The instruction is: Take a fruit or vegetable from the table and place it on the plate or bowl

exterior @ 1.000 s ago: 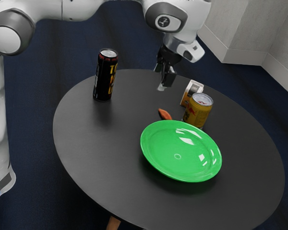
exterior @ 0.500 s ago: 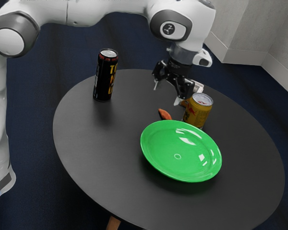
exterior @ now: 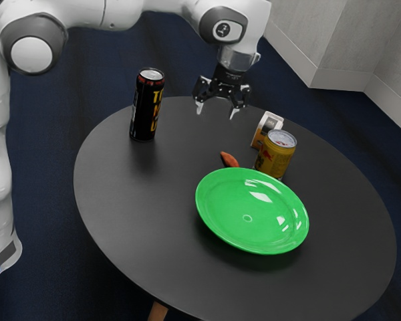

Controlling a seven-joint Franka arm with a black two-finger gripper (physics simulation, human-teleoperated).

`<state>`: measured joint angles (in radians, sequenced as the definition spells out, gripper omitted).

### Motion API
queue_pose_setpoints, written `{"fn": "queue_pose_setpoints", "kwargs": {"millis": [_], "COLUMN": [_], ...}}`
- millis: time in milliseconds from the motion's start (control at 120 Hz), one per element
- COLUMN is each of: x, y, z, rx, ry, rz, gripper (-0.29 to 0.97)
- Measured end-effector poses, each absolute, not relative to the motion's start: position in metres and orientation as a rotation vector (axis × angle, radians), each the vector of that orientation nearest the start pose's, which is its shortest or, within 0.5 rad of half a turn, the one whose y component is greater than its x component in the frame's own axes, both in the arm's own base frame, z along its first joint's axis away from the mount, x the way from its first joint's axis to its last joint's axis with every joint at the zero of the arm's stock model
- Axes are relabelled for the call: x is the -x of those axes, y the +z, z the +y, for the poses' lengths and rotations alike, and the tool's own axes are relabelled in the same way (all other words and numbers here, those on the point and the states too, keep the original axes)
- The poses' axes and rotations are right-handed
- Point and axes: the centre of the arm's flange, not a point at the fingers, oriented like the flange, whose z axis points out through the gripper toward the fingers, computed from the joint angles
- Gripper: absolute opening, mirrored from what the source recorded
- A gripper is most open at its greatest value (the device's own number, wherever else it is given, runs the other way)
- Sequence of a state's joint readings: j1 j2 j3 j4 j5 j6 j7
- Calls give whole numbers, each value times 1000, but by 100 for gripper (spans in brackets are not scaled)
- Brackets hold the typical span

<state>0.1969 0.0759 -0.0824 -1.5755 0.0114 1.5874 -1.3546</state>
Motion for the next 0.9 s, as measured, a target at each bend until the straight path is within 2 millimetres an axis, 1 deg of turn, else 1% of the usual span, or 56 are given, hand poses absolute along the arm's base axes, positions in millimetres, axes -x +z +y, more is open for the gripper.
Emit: {"fn": "queue_pose_setpoints", "kwargs": {"millis": [100,150,258,317,408,542,625,708,783,900], "x": [-571,-572,-580,-588,-606,-628,-634,-644,-649,-653], "y": [579,575,559,552,542,527,525,523,517,504], "z": [78,87,111,117,116,122,122,113,106,106], "rx": [2220,2180,2084,2052,2035,2007,2000,2015,2019,1999], "ry": [74,78,103,108,114,127,125,126,140,165], "rz": [-2167,-2211,-2294,-2322,-2343,-2374,-2387,-2387,-2383,-2385], "gripper": [68,68,68,68,68,68,68,68,68,68]}}
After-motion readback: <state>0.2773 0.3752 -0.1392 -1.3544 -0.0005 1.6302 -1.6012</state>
